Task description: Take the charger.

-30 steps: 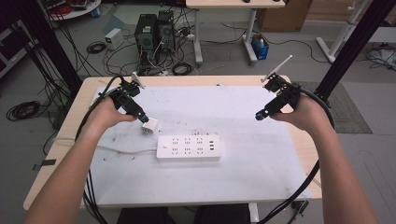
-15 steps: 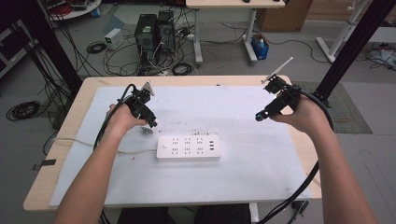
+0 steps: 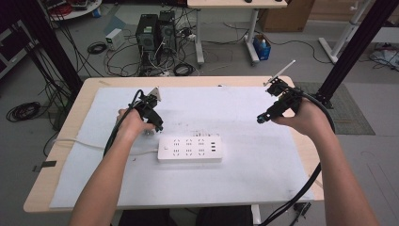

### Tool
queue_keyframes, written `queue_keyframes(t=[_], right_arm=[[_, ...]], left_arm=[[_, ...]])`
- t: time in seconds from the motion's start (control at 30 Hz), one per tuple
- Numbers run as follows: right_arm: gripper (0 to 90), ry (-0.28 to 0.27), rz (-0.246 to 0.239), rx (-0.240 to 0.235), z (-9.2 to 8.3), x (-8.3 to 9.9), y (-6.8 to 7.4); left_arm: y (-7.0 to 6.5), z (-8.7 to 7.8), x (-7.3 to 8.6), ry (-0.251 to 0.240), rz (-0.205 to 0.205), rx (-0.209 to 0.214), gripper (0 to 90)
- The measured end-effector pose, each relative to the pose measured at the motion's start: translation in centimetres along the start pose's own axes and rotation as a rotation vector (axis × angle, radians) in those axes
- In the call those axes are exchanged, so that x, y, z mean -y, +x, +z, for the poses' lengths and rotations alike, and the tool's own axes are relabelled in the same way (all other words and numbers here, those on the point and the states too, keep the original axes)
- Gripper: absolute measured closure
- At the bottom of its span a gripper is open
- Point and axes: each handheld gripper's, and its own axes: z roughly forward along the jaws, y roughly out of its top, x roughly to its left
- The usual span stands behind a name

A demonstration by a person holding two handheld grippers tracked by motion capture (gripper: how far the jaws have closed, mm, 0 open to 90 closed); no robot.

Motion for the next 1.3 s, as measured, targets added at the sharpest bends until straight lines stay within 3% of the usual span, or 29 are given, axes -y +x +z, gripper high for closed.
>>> queue_keyframes(t=[0.67,1.3], right_arm=[[13.4,-0.004,0.007,-0.011,0.7,0.4,-0.3],[13.4,0.001,0.001,-0.01,1.1,0.3,-0.3]], left_arm=[[0.0,1.7,-0.4,0.038,-0.05,-0.025,28.1],[-0.1,1.7,-0.5,0.047,-0.049,-0.034,40.2]])
